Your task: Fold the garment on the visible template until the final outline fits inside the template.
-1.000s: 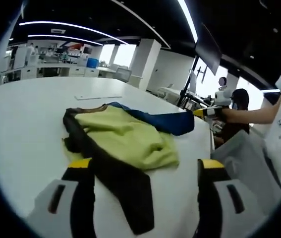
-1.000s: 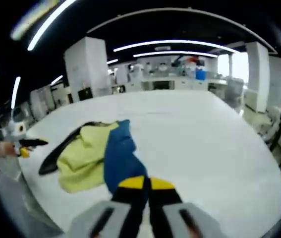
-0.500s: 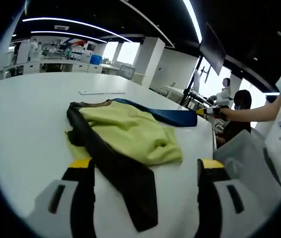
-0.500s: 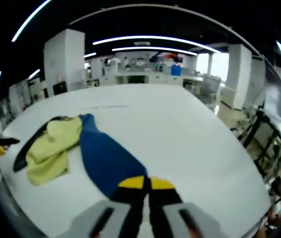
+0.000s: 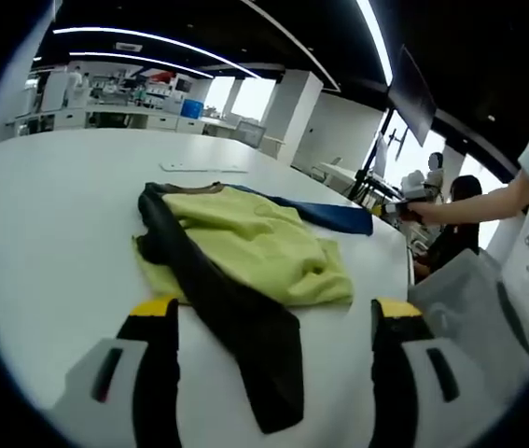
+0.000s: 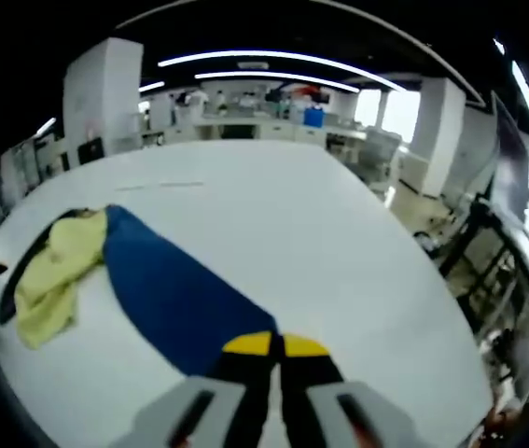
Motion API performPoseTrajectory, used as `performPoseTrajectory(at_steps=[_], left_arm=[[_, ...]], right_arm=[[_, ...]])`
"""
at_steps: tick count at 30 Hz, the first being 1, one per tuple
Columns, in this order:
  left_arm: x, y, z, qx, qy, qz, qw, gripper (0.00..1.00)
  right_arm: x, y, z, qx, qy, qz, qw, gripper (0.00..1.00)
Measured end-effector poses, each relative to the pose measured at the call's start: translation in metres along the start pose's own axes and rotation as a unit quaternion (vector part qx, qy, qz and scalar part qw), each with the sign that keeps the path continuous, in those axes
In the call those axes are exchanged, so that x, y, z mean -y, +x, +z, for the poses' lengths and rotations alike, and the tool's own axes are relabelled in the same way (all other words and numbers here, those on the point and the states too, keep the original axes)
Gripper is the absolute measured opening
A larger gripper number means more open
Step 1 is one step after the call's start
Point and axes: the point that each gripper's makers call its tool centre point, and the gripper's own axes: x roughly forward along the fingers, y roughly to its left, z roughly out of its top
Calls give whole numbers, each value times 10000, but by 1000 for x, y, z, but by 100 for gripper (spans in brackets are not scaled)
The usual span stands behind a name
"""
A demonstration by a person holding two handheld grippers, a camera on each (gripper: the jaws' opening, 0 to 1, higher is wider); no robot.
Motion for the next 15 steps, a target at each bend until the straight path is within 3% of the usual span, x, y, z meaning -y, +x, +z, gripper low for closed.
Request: performPoseTrajectory(at_steps=[15], left_arm=[[-9, -3, -8, 65, -202, 234, 9995, 81]], right_arm=[[26, 38, 21, -270, -184, -279, 9991, 0]])
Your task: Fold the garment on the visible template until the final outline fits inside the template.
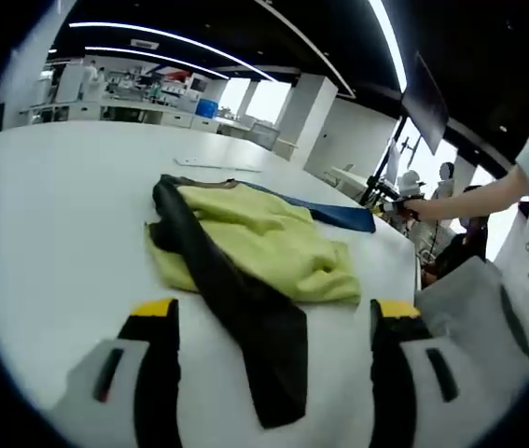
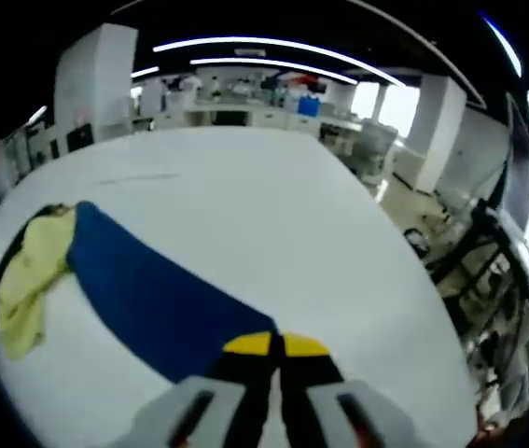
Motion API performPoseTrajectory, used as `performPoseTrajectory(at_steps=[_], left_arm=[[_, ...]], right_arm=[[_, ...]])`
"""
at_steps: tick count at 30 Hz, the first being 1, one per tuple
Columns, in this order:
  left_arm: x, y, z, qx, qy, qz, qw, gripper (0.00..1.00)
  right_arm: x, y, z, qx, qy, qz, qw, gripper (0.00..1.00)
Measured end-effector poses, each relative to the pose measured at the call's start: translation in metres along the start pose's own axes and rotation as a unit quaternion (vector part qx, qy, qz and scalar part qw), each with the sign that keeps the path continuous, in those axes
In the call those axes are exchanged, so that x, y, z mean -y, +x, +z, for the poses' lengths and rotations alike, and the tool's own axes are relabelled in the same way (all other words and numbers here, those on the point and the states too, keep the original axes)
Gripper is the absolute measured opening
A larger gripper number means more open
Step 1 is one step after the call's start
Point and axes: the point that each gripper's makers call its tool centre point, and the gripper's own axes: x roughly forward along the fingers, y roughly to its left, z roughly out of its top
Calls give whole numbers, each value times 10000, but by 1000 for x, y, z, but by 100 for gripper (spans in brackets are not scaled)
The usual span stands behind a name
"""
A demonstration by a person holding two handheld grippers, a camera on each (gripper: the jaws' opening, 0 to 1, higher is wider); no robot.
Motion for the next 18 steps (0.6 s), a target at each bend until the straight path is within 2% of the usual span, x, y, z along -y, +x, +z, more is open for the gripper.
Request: performPoseTrajectory(at_steps=[3, 6, 10, 18], left_arm=[[0, 0, -1, 0, -12, 21, 10000, 81], [-1, -2, -3, -31, -27, 57, 10000, 81], [-3, -3, -6, -68, -57, 100, 9999, 81], [-5, -3, -6, -45, -120, 158, 9998, 81]], right_arm=[[4, 8, 6, -73, -155, -49, 9998, 0], [7, 9, 10, -63, -39, -90, 9999, 0], [16, 21, 12, -188, -12, -115, 9998, 0], [15, 24, 1, -366, 113, -131, 9992, 0]])
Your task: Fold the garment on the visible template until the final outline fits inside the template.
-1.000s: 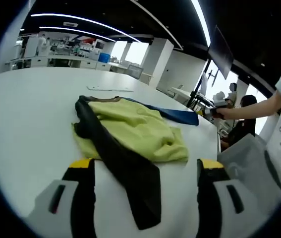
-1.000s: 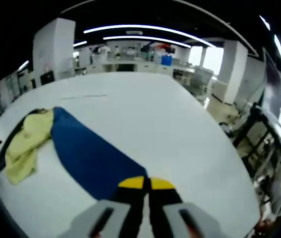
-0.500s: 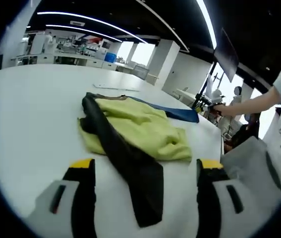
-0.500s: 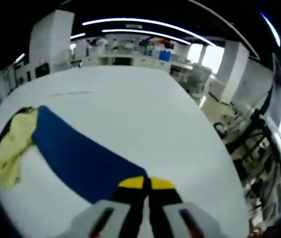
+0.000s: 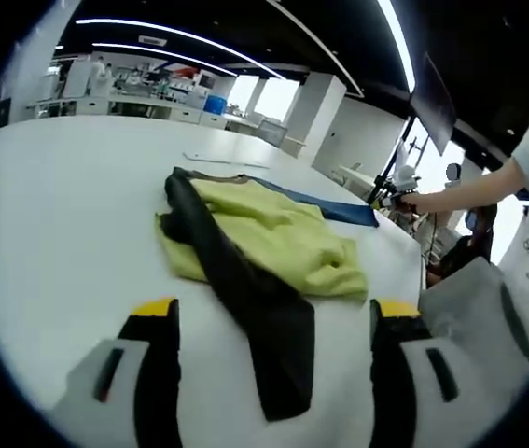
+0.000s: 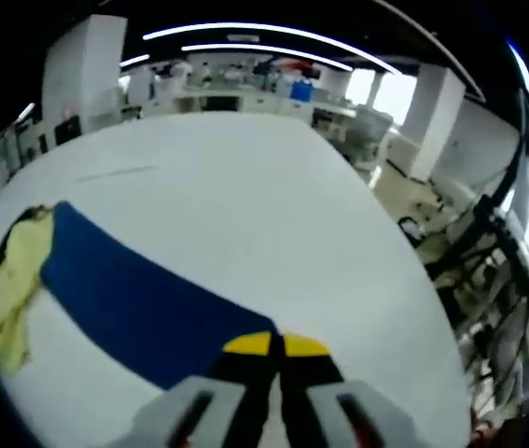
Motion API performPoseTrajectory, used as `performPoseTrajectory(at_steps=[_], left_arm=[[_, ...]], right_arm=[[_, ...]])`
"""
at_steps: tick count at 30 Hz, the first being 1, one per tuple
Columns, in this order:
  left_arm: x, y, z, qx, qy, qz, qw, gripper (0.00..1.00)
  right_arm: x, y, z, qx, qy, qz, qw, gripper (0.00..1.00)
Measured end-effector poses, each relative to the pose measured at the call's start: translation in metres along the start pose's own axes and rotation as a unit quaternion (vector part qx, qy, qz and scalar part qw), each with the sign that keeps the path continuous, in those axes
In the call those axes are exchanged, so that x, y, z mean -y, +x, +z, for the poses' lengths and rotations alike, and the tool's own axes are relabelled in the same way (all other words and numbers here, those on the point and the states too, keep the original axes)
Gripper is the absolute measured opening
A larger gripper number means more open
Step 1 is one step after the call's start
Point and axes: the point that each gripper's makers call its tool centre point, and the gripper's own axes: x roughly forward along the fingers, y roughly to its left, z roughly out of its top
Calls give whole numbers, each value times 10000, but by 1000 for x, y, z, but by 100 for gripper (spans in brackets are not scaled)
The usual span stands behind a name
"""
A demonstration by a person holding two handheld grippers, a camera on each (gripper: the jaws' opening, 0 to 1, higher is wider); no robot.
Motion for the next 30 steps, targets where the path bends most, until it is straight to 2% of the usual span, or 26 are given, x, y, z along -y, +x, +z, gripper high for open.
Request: performPoseTrajectory(at_steps=[6, 9, 15, 18, 22, 26, 30], left_arm=[[5, 2, -2, -26, 14, -35, 10000, 81], [2, 2, -2, -22, 11, -54, 10000, 81], [3, 2, -2, 0, 28, -99, 9999, 81], [4, 2, -1, 20, 36, -119, 9999, 81], [5, 1, 2, 57, 53, -147, 9999, 81], [6, 0, 4, 100, 72, -173, 9998, 81], [7, -2, 6, 123, 128, -223, 9996, 81]], right_arm=[[-2, -3, 0, 19, -7, 63, 10000, 0], [-3, -3, 0, 69, 91, 205, 9997, 0], [-11, -16, -1, 213, 52, 423, 9989, 13], [-17, -21, 2, 337, 146, 667, 9971, 26], [-30, -32, 1, 445, 101, 927, 9947, 52], [-39, -35, 5, 527, 123, 1233, 9909, 64], [-54, -46, 8, 660, 94, 1598, 9849, 81]])
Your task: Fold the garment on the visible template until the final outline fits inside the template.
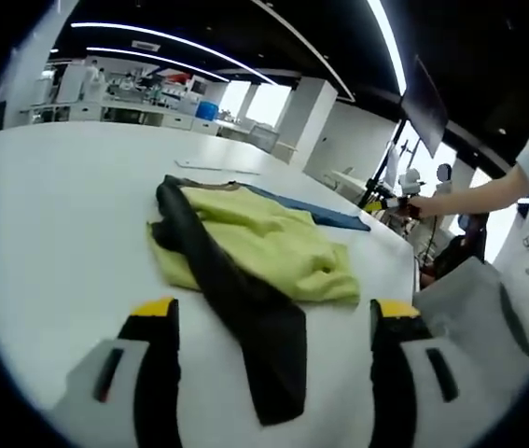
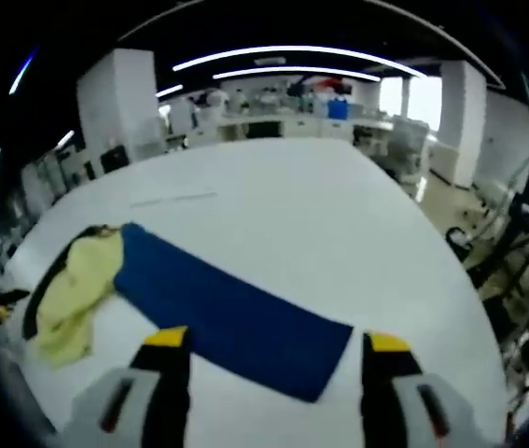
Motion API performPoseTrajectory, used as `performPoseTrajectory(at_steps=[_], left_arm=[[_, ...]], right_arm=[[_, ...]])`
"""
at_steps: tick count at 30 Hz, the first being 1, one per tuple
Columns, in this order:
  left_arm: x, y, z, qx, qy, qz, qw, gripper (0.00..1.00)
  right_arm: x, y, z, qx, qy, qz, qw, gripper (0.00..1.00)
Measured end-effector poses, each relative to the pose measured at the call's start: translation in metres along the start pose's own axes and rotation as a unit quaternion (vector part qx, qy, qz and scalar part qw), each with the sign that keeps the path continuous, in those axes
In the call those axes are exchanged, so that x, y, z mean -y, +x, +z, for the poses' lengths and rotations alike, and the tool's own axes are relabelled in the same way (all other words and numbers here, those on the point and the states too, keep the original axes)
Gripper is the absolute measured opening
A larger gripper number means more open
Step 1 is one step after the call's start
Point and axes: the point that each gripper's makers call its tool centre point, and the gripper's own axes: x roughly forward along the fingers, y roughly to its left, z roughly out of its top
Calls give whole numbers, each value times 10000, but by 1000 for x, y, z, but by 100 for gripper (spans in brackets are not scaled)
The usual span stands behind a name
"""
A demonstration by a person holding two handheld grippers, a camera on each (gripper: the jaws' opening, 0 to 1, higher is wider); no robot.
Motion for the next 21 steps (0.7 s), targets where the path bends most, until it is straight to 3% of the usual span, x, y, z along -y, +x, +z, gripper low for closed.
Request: performPoseTrajectory(at_steps=[6, 14, 21], left_arm=[[0, -6, 1, -22, 122, -40, 9999, 82], [6, -10, 0, -139, 313, -156, 9993, 81], [13, -13, -1, -289, 672, -253, 9970, 80]], right_arm=[[-26, -17, 3, 78, -166, 305, 9994, 96], [-69, -44, 3, 210, -385, 752, 9962, 99], [-90, -66, -4, 282, -581, 945, 9934, 99]])
